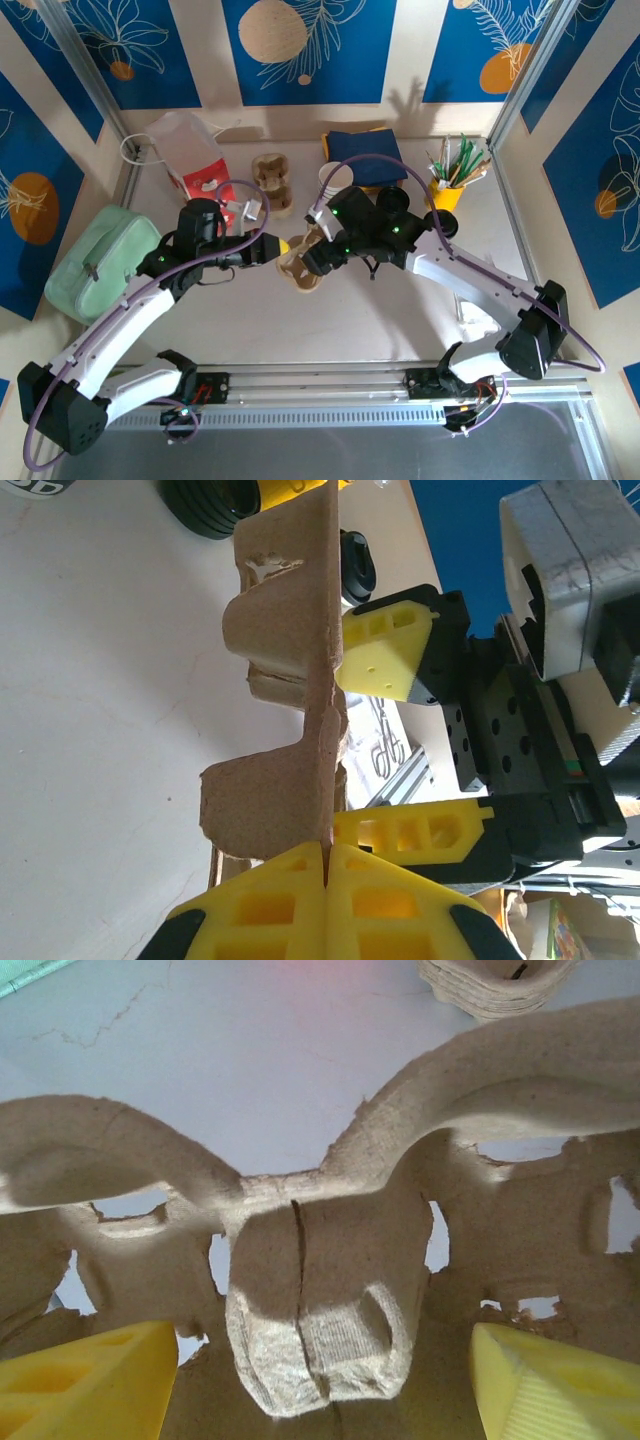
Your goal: Pack the takeout coffee
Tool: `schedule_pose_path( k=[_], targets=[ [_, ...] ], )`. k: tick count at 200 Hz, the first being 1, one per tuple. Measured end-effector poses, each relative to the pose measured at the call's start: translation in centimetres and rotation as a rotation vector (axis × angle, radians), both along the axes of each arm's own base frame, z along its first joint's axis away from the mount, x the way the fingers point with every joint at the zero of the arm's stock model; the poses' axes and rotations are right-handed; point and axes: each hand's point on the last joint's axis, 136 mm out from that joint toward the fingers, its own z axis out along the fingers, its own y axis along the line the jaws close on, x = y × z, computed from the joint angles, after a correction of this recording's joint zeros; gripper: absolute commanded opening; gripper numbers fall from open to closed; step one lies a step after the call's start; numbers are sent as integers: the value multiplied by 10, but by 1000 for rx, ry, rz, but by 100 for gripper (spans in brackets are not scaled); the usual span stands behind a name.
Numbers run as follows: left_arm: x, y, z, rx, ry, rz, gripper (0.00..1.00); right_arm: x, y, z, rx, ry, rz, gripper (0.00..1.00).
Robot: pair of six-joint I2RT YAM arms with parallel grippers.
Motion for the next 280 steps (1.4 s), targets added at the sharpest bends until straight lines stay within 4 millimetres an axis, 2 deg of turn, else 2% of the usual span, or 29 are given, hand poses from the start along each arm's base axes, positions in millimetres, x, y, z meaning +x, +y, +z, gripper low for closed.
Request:
schedule_pose_path(
  k=[186, 212, 238, 280],
  targets=[
    [0, -1, -4, -15, 17, 3, 0, 6, 6, 5, 17, -18, 2, 62],
    [1, -2, -3, -19, 16, 5, 0, 6, 7, 3, 13, -15, 2, 63],
    [1, -2, -3, -21, 20, 6, 0, 7, 7, 1, 6, -13, 2, 67],
    [1, -1, -3, -22, 26, 9, 0, 9, 6, -2, -6, -19, -2, 64]
  ],
)
